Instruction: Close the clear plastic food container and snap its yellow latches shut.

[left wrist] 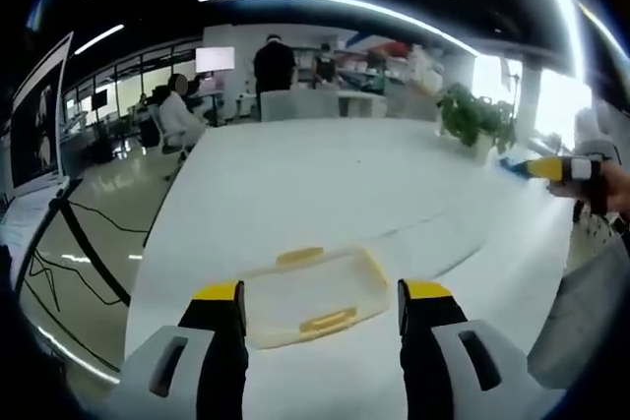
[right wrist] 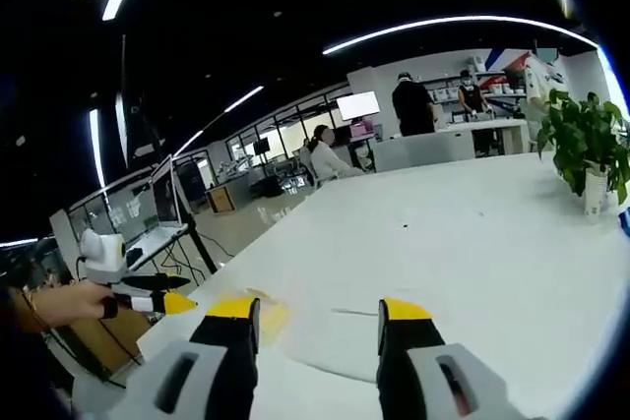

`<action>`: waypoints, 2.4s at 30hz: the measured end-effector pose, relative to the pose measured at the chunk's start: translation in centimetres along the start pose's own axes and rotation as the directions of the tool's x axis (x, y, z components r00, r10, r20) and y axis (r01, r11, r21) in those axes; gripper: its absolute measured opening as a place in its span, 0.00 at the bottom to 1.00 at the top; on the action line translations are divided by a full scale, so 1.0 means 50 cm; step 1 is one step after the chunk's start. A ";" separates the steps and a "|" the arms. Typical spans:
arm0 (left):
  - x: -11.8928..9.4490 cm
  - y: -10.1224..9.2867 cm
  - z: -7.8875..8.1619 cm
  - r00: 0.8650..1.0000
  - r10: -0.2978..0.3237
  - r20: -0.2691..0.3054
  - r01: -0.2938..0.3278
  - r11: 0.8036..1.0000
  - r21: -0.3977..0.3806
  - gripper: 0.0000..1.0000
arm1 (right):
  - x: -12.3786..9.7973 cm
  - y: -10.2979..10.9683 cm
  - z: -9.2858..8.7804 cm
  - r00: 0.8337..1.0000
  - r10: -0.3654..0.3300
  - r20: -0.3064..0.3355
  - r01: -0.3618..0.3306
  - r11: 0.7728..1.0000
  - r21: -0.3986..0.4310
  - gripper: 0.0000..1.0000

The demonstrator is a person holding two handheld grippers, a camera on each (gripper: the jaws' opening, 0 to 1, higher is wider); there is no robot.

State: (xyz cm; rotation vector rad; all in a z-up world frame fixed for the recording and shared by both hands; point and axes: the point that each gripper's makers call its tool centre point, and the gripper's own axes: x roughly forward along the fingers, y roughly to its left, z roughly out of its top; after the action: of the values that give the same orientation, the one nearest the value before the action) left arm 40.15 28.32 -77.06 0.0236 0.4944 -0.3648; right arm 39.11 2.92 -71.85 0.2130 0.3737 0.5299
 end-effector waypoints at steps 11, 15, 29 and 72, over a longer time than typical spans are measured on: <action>0.016 0.019 0.000 1.000 0.019 -0.010 -0.019 1.000 -0.012 0.59 | 0.079 0.058 0.014 0.997 0.067 0.030 -0.067 0.998 -0.007 0.44; 0.023 0.024 -0.004 1.000 0.022 -0.016 -0.023 1.000 -0.019 0.58 | 0.104 0.080 0.006 0.996 0.091 0.020 -0.091 0.996 -0.019 0.44; 0.047 0.071 -0.009 0.998 0.050 -0.031 -0.051 0.997 -0.050 0.55 | 0.183 0.132 -0.041 0.991 0.127 -0.041 -0.130 0.988 -0.079 0.36; 0.105 0.156 -0.103 0.975 0.165 -0.151 -0.150 0.983 0.104 0.23 | 0.331 0.155 -0.230 0.969 -0.020 -0.245 -0.022 0.986 -0.167 0.13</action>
State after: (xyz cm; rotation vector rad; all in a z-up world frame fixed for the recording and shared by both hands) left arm 44.78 34.40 -84.57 0.1816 0.6288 -0.2302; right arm 44.21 19.36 -84.86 -0.0173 0.5669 0.5881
